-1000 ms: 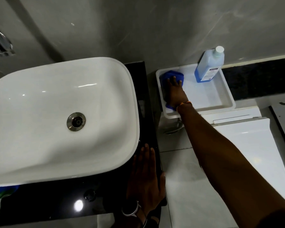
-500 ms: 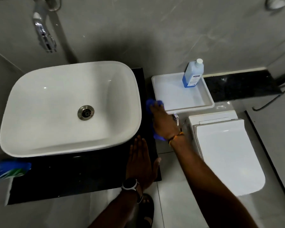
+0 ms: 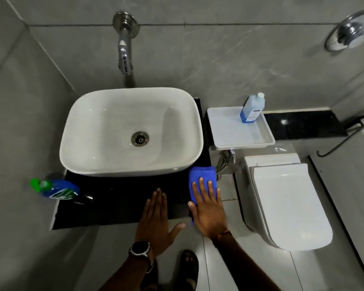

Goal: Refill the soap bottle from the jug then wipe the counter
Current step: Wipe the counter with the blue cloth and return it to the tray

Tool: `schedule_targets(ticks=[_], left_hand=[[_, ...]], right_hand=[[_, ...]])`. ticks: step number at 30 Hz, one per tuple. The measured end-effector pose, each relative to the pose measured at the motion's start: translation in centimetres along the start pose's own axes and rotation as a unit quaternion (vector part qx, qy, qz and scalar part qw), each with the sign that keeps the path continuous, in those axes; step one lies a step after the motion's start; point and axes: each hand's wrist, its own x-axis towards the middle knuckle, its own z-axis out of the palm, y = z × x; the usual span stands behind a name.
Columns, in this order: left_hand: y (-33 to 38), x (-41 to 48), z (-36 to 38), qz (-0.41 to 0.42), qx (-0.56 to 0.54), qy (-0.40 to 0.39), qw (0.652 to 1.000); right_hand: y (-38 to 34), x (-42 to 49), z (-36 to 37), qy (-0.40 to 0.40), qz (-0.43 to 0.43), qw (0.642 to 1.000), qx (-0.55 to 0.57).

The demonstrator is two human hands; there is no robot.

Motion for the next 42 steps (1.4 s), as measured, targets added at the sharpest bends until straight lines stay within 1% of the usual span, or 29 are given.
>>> schedule_targets(ticks=[2,3,4,6,7,8,9,10,12,13,14,15,17,19,20,21,23,25,26,28,30,31,32,34,36,37,38,40,42], left_hand=[[-1.4,-0.8,-0.4,-0.016,-0.006,0.012,1.0],[-2.1,-1.1,-0.6,-0.024,-0.006,0.022,0.999],[-2.7,-1.4,-0.9,-0.032,-0.004,0.03,0.999],[-4.2,-2.3,-1.2,-0.049,-0.004,0.035,0.998],[-4.9,-2.8,-1.3,-0.056,-0.006,0.037,0.998],[-5.7,-3.3,-1.4,-0.063,-0.008,0.04,0.997],[-6.4,-3.8,-1.3,-0.071,-0.011,0.041,0.997],[-7.2,-4.3,-1.2,-0.078,-0.016,0.041,0.996],[-8.7,-5.1,-0.8,-0.085,-0.025,0.04,0.995],[-9.3,-5.4,-0.7,-0.087,-0.031,0.038,0.995],[-9.8,-5.6,-0.7,-0.088,-0.034,0.036,0.995],[-10.3,-5.7,-0.8,-0.088,-0.032,0.038,0.995],[-11.0,-6.1,-1.0,-0.089,-0.027,0.042,0.995],[-11.8,-6.5,-1.1,-0.089,-0.033,0.044,0.995],[-12.4,-6.8,-1.0,-0.091,-0.04,0.043,0.994],[-12.9,-7.1,-0.9,-0.095,-0.049,0.041,0.993],[-13.9,-7.8,-0.8,-0.108,-0.064,0.038,0.991],[-14.6,-8.4,-0.8,-0.117,-0.076,0.035,0.99],[-15.0,-8.8,-0.8,-0.122,-0.074,0.037,0.989],[-15.9,-9.6,-0.9,-0.137,-0.064,0.042,0.988],[-16.6,-10.4,-1.0,-0.156,-0.067,0.042,0.985],[-17.0,-10.8,-1.1,-0.166,-0.074,0.04,0.983],[-17.5,-11.2,-1.1,-0.174,-0.081,0.039,0.981],[-18.1,-11.7,-1.2,-0.177,-0.087,0.038,0.98],[-18.8,-11.9,-1.3,-0.178,-0.092,0.041,0.979],[-19.0,-11.9,-1.4,-0.179,-0.095,0.044,0.978],[-19.3,-11.8,-1.4,-0.18,-0.096,0.047,0.978],[-19.8,-11.8,-1.3,-0.182,-0.097,0.051,0.977],[-20.3,-12.0,-1.2,-0.184,-0.097,0.052,0.977]], right_hand=[[-1.5,2.7,-0.6,-0.008,0.06,0.998,0.008],[-3.0,3.8,-0.5,-0.015,0.07,0.997,0.01],[-4.5,4.3,-0.1,-0.022,0.059,0.998,0.007],[-6.6,3.0,1.4,-0.025,-0.008,1.0,-0.011],[-6.6,1.5,2.0,-0.019,-0.04,0.999,-0.019],[-5.9,0.1,2.1,-0.016,-0.053,0.998,-0.021],[-4.8,-1.0,1.8,-0.015,-0.047,0.999,-0.018],[-3.7,-1.3,1.4,-0.004,-0.024,0.999,-0.022],[-3.0,0.2,0.4,0.0,0.051,0.998,-0.026],[-3.8,1.7,0.3,-0.003,0.084,0.996,-0.021],[-5.4,2.9,0.4,-0.013,0.094,0.995,-0.011],[-7.7,3.6,0.9,-0.024,0.078,0.997,-0.001],[-11.5,2.8,2.4,-0.034,-0.013,0.999,-0.008],[-11.8,0.3,3.2,-0.037,-0.092,0.995,-0.029],[-10.9,-0.7,3.0,-0.035,-0.103,0.994,-0.034],[-9.9,-1.2,2.6,-0.029,-0.095,0.994,-0.033],[-9.1,-0.5,2.2,-0.017,-0.035,0.999,-0.023],[-11.6,1.9,2.2,-0.027,0.014,1.0,-0.002],[-13.8,2.7,2.7,-0.038,0.002,0.999,0.008],[-17.9,2.5,4.4,-0.055,-0.092,0.994,0.01],[-18.7,1.0,5.1,-0.073,-0.169,0.983,-0.004],[-17.9,0.2,5.1,-0.071,-0.173,0.982,-0.009],[-17.0,-0.5,4.7,-0.061,-0.157,0.986,-0.012],[-15.7,-0.4,4.0,-0.038,-0.088,0.995,-0.015],[-17.7,1.9,3.4,-0.037,-0.032,0.999,-0.011],[-19.6,2.9,3.5,-0.046,-0.025,0.999,0.0],[-21.8,3.6,4.0,-0.051,-0.04,0.998,0.011],[-25.2,3.0,5.3,-0.075,-0.117,0.99,0.019],[-25.7,0.7,6.3,-0.091,-0.205,0.974,0.007]])
